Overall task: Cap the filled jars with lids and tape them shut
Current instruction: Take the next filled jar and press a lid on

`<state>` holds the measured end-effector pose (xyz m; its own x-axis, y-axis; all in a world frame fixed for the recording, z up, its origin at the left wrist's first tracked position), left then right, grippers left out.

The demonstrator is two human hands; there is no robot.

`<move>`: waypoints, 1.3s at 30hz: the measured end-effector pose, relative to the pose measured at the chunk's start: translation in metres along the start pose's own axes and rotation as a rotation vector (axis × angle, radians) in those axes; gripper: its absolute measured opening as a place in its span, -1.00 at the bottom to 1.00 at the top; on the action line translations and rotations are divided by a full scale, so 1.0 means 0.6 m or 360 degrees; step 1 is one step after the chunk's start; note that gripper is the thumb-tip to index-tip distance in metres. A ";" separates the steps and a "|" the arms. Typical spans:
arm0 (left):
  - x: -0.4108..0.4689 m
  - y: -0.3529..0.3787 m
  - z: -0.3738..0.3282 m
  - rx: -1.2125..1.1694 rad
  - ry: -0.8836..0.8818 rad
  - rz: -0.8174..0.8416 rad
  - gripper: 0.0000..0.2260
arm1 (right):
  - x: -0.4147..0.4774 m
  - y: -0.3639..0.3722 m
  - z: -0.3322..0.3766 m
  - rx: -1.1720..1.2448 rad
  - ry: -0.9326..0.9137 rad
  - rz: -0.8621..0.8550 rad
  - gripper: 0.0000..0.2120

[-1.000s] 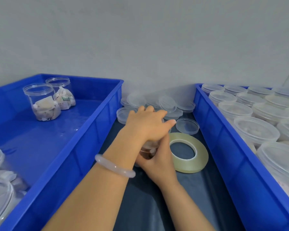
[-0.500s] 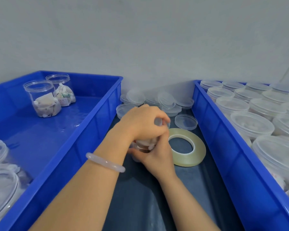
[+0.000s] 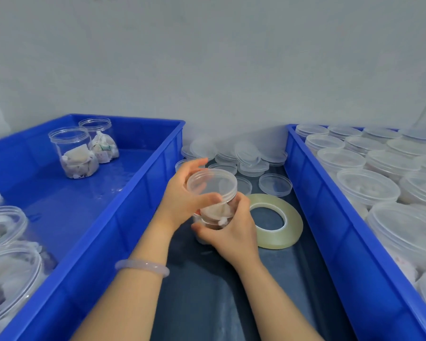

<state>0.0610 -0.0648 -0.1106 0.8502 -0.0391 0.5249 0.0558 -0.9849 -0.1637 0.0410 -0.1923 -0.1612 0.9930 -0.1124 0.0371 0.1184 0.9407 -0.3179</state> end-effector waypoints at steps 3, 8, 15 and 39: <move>0.000 -0.036 -0.018 -0.0257 -0.0169 0.0096 -0.42 | -0.002 -0.002 -0.003 -0.0003 -0.0001 0.0056 -0.24; -0.007 0.016 -0.067 0.0432 -0.0204 -0.0101 -0.03 | -0.005 0.010 0.004 -0.0008 -0.0137 0.0026 -0.25; -0.014 0.049 -0.049 0.0897 0.0111 -0.0105 -0.40 | -0.007 -0.007 -0.001 -0.0048 -0.0082 0.0005 -0.35; -0.046 -0.010 -0.034 0.0094 0.0426 -0.0903 -0.22 | -0.017 -0.098 -0.013 -0.0857 -0.0047 -0.0439 -0.50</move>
<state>0.0264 -0.0611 -0.1071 0.5194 0.4386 0.7334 0.4954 -0.8538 0.1599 0.0239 -0.2488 -0.1505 0.9262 -0.3130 0.2100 0.3619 0.5828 -0.7275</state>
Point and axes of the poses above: each hand's wrist, its own x-axis towards the middle knuckle, its own y-axis out of the palm, z = x × y, the point moved 1 cm from there along x, towards the middle knuckle, and after that the axes turned 12 degrees about y, right-handed, at the moved point
